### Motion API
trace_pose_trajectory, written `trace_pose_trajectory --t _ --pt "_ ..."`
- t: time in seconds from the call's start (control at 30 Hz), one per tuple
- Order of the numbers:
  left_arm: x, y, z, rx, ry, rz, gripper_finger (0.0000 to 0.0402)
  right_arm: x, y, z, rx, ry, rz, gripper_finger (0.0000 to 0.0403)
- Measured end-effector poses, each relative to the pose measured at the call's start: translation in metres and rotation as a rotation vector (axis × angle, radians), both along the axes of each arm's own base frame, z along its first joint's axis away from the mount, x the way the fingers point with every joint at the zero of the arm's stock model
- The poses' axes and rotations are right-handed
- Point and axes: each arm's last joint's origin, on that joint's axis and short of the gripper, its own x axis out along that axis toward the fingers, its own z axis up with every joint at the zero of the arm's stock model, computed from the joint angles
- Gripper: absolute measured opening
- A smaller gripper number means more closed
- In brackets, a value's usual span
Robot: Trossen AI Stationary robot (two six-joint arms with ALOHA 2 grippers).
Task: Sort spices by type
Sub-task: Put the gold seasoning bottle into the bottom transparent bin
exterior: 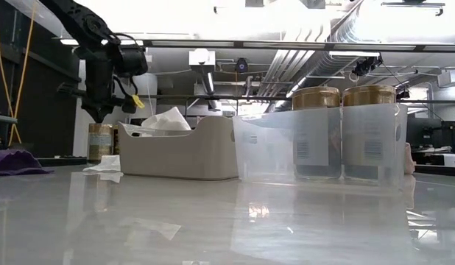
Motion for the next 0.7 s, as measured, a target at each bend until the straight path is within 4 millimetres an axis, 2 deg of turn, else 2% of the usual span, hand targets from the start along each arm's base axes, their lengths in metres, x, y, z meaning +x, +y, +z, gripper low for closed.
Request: trace_pose_trajectory --t 0.37,0.7 --pt "0.015 -0.040 -0.004 -0.130 0.151 -0.178 0.0000 0.000 0.003 0.000 0.000 0.000 0.017 0.0378" --pt "0.021 -0.100 -0.005 -0.233 0.334 -0.358 0.0000 0.000 0.003 0.000 0.000 0.000 0.017 0.0378"
